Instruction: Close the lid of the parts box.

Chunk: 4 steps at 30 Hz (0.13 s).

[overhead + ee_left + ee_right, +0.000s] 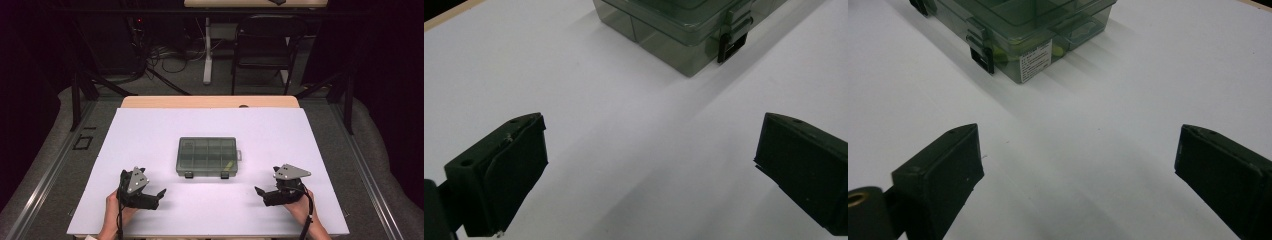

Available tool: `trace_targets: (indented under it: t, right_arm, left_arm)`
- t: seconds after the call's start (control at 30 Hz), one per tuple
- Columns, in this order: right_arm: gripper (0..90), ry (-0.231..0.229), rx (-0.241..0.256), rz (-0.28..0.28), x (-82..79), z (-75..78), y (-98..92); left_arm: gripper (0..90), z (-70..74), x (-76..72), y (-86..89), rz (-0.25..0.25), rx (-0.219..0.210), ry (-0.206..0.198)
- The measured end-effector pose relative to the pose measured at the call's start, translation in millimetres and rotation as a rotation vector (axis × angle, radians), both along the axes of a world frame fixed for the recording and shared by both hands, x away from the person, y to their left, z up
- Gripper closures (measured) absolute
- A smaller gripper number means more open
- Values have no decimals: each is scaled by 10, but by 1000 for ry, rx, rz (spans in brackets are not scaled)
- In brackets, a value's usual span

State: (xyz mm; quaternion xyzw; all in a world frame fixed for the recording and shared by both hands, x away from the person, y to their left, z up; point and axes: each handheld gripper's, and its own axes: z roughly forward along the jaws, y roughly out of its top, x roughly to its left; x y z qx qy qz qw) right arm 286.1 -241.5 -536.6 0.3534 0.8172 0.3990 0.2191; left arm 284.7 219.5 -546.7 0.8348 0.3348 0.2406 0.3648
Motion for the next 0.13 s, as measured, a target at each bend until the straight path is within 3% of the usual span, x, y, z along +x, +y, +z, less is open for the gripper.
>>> trace_targets:
  t: [0.13]
  right_arm:
    - [22,-1,8,-5,-8,7,-18]
  left_arm:
    - [0,12,-6,13,2,-19,-5]
